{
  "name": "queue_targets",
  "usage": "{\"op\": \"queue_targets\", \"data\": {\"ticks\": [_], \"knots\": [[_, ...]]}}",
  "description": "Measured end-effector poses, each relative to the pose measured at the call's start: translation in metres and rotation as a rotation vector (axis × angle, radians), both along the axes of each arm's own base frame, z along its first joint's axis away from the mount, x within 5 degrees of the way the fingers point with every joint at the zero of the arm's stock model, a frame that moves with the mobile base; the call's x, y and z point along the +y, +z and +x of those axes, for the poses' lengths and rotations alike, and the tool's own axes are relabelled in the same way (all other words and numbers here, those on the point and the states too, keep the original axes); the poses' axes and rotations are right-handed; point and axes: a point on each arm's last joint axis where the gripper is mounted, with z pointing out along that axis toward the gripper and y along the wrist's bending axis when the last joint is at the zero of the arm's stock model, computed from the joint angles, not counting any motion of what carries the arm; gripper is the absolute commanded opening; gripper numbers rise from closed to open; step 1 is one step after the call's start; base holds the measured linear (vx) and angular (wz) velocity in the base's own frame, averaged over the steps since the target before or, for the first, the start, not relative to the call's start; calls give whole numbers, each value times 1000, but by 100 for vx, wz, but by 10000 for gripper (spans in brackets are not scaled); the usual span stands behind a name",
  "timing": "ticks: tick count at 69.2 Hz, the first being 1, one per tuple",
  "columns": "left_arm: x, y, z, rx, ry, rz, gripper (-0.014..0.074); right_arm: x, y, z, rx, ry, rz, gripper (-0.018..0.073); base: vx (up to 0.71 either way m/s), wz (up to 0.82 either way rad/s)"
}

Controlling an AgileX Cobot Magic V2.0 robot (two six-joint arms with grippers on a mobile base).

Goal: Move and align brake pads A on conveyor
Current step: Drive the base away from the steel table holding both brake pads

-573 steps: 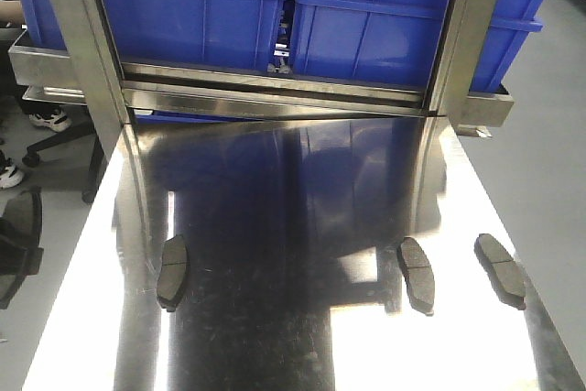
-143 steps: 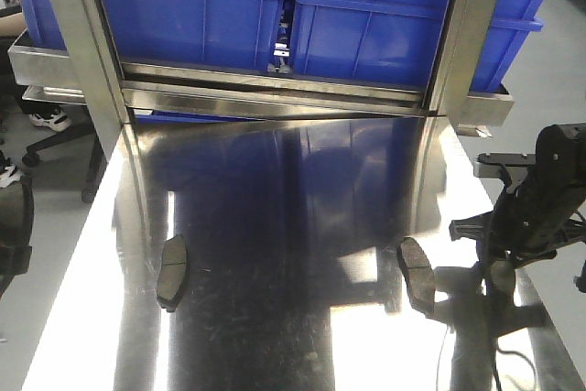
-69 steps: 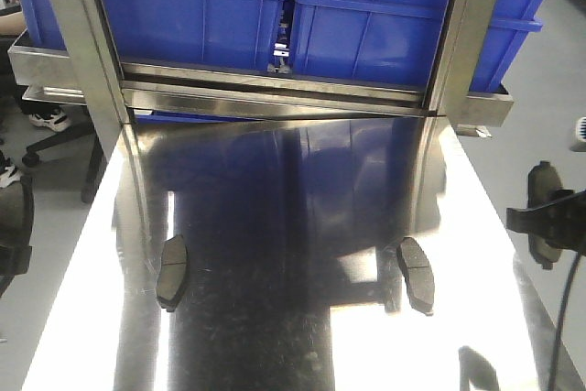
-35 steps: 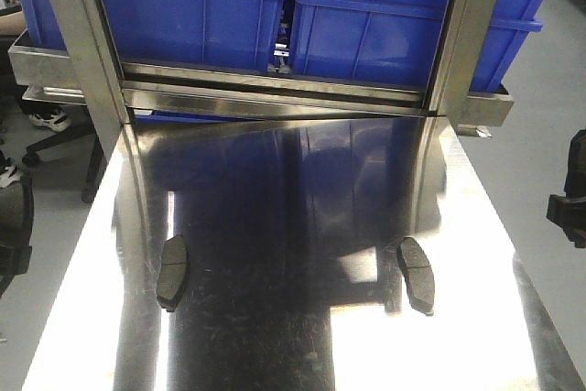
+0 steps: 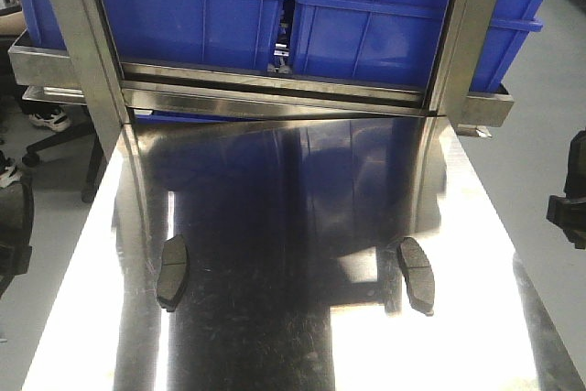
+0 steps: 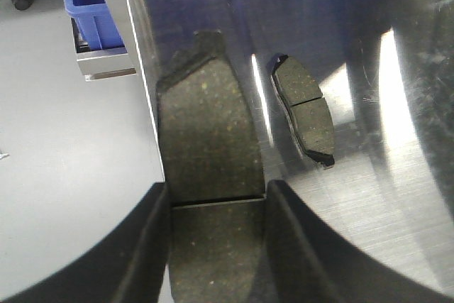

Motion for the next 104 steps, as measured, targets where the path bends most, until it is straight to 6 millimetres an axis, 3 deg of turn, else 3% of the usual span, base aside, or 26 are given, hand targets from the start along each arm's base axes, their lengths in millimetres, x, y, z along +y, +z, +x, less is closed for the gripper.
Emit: {"op": "queue_targets", "data": {"ticks": [47, 104], "knots": [[0, 0, 0, 0, 0, 0, 163, 0, -1, 0, 5, 0, -1, 112, 0, 7], [0, 0, 0, -2, 0, 0, 163, 0, -1, 0, 7, 0, -1, 112, -5, 31]]}}
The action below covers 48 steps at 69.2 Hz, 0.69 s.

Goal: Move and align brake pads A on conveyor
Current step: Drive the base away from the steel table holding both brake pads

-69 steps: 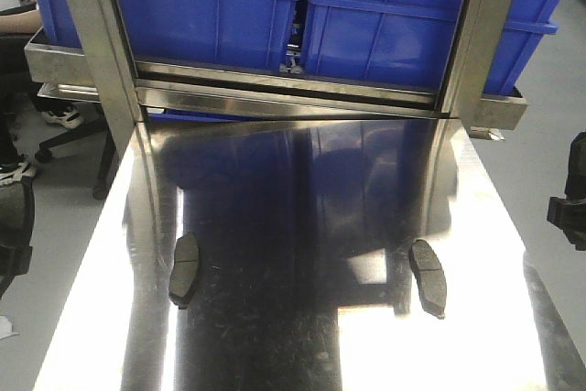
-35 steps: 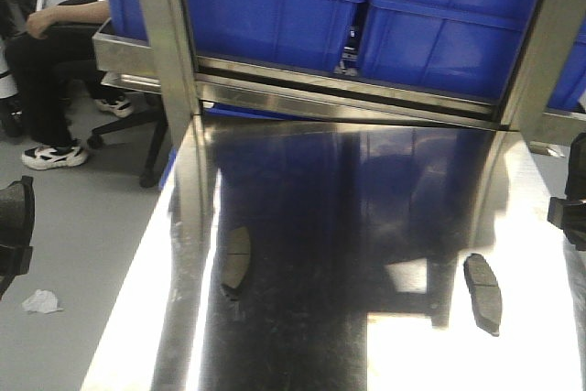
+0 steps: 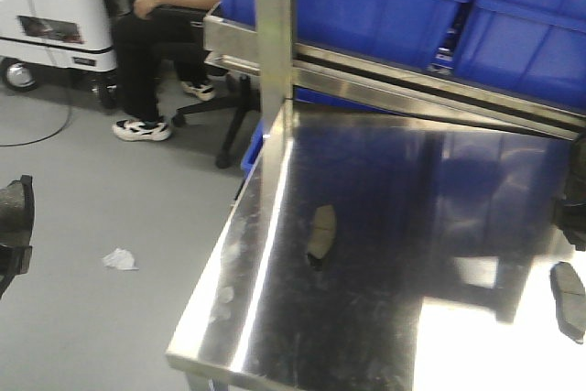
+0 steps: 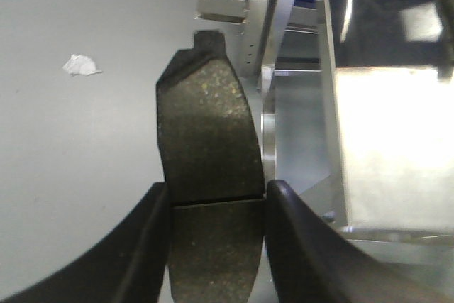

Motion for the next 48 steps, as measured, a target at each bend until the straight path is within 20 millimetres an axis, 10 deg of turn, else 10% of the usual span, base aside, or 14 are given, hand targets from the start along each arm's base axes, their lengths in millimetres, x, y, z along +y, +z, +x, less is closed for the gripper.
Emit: {"op": "queue_targets", "data": {"ticks": [48], "knots": [[0, 0, 0, -2, 0, 0, 163, 0, 0, 0, 1, 0, -1, 112, -6, 46]]}}
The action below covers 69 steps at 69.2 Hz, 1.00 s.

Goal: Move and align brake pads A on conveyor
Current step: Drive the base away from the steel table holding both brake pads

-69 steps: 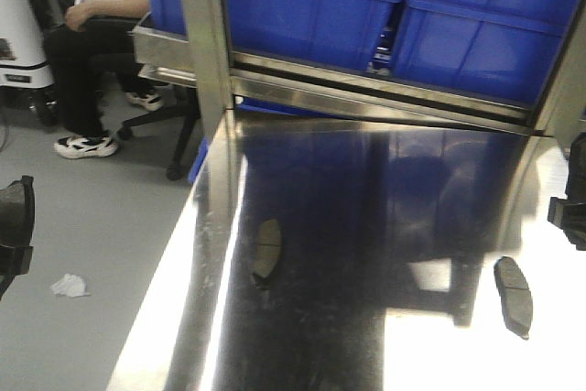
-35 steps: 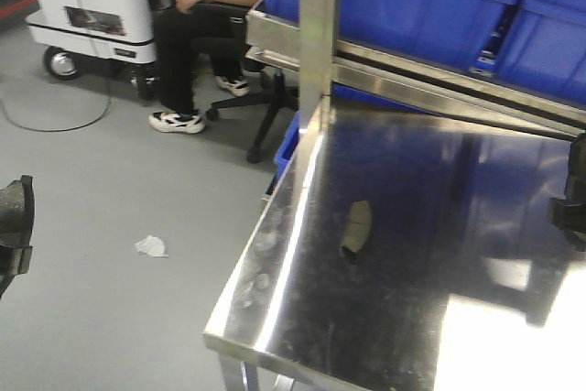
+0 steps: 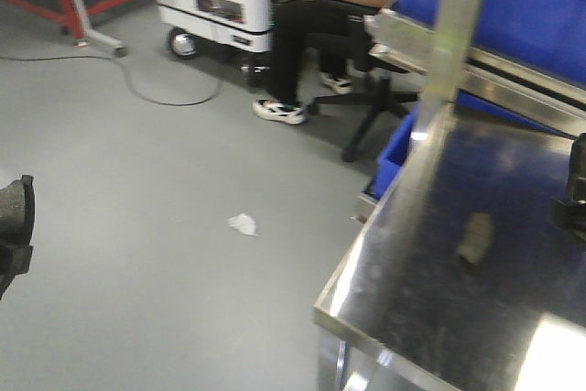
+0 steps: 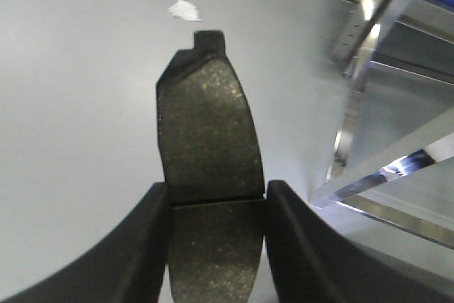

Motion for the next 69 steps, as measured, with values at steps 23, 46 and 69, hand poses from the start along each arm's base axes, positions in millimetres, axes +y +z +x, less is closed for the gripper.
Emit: {"op": "queue_targets", "data": {"ticks": [23, 46, 69], "knots": [[0, 0, 0, 0, 0, 1, 163, 0, 0, 0, 0, 0, 0, 112, -2, 66], [0, 0, 0, 0, 0, 2, 163, 0, 0, 0, 0, 0, 0, 112, 4, 51], [0, 0, 0, 0, 0, 2, 163, 0, 0, 0, 0, 0, 0, 112, 10, 51]]}}
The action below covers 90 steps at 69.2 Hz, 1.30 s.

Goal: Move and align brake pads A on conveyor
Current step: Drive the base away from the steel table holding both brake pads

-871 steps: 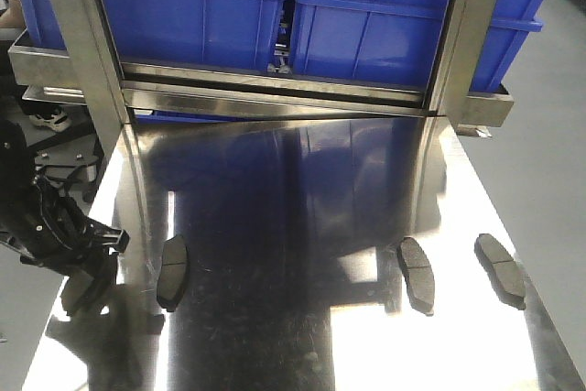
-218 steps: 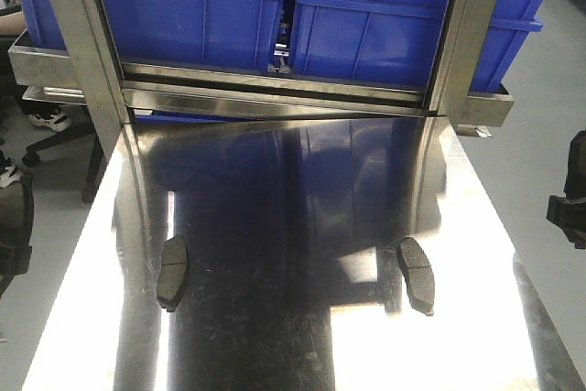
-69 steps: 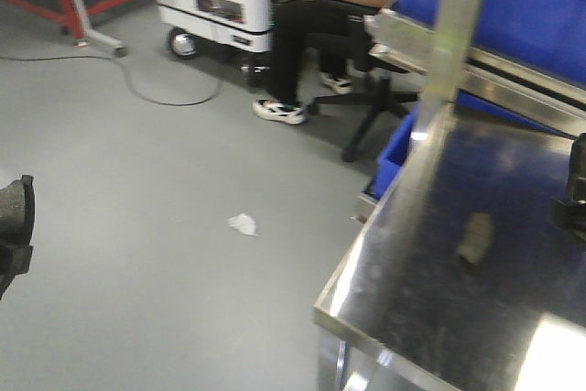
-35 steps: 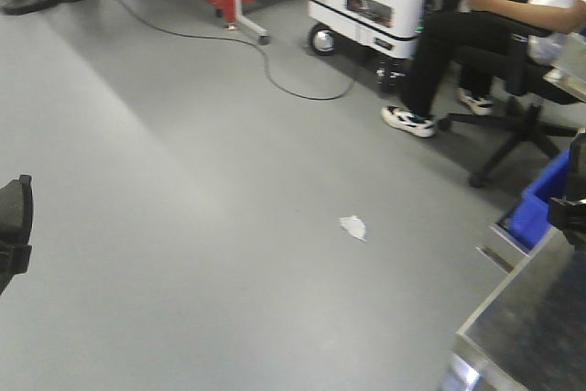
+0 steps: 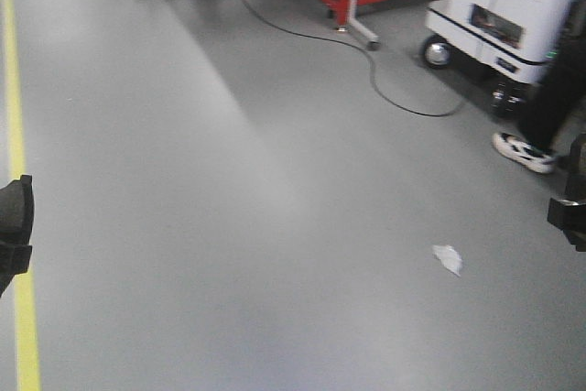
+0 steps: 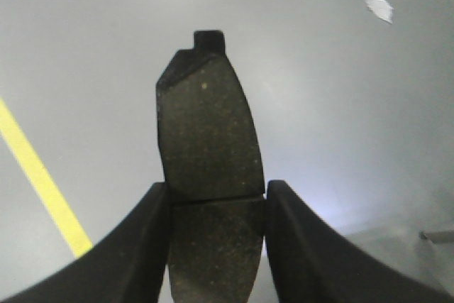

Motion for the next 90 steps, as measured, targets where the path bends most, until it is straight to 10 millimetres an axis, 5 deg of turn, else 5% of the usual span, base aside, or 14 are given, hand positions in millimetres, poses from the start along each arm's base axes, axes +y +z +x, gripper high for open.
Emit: {"op": "queue_targets", "data": {"ticks": [47, 90], "knots": [[0, 0, 0, -2, 0, 2, 163, 0, 0, 0, 0, 0, 0, 112, 19, 59], [0, 0, 0, -1, 0, 1, 163, 0, 0, 0, 0, 0, 0, 112, 37, 9]]}}
